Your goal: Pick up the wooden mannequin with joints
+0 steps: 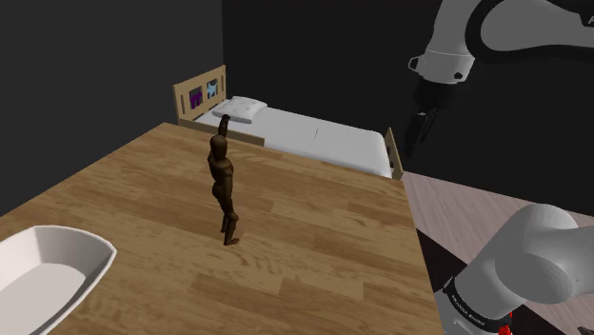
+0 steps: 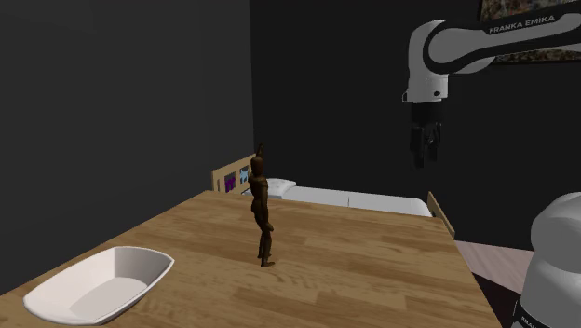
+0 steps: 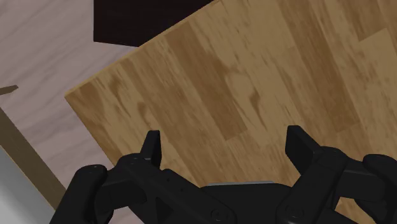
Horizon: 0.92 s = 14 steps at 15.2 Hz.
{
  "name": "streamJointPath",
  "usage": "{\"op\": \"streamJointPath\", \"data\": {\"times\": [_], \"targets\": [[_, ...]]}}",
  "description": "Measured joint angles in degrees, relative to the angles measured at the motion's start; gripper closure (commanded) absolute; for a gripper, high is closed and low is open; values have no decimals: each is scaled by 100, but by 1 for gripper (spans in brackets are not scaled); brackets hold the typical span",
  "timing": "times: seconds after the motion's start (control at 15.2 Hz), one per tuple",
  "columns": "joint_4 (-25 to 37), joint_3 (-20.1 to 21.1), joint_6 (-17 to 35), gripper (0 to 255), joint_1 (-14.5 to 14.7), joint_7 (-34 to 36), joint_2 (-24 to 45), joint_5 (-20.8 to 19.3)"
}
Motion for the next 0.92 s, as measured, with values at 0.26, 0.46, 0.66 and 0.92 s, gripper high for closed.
{"op": "streamJointPath", "data": {"times": [0.26,0.46,0.66,0.92], "targets": [[74,282,102,0,62,376,89,191],[221,726,222,0,153,960,228,465],[389,1123,428,0,187,1494,461,652],[699,1686,694,0,201,2241,842,827]]}}
